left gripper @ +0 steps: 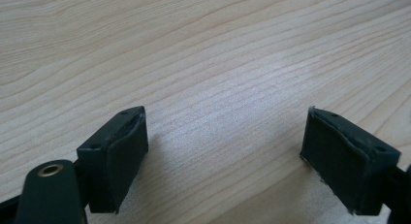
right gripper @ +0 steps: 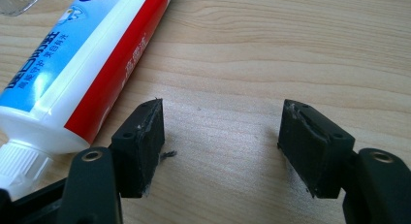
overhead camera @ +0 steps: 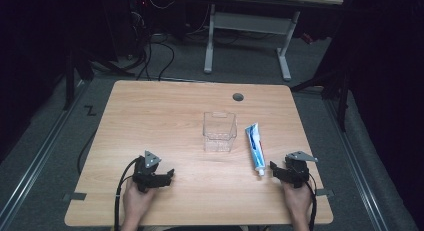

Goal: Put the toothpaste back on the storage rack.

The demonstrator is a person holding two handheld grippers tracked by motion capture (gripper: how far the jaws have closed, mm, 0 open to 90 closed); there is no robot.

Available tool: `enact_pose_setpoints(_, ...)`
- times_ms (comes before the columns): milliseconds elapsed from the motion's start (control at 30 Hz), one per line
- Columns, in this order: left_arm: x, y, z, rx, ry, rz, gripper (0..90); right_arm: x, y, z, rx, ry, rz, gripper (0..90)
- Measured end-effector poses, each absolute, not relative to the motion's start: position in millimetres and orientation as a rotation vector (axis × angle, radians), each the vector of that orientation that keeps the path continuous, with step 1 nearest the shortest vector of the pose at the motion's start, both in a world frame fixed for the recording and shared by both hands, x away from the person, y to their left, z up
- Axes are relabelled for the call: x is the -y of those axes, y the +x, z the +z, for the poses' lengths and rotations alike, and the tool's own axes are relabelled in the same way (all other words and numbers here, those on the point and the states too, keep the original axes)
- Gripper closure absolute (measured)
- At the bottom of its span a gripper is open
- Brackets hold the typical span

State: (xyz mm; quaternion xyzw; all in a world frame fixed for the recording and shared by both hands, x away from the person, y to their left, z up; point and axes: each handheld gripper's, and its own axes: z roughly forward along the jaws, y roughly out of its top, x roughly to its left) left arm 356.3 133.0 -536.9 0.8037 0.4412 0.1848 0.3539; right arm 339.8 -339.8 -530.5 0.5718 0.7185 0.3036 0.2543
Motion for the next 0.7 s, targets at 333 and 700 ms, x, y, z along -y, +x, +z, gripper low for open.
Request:
enact_pose_setpoints(333, -133.2, 356.3, -536.9, -1.139, 2.078, 0.477, 17.0, 339.5, 340.2, -530.5, -1.949, 1.559, 0.827, 33.5)
enact_pose_setpoints(700, -133.4, 356.2, -536.8, -1.137, 2.081, 0.476, 17.0, 338.9, 340.6, -530.6, -1.952, 1.554, 0.826, 33.6)
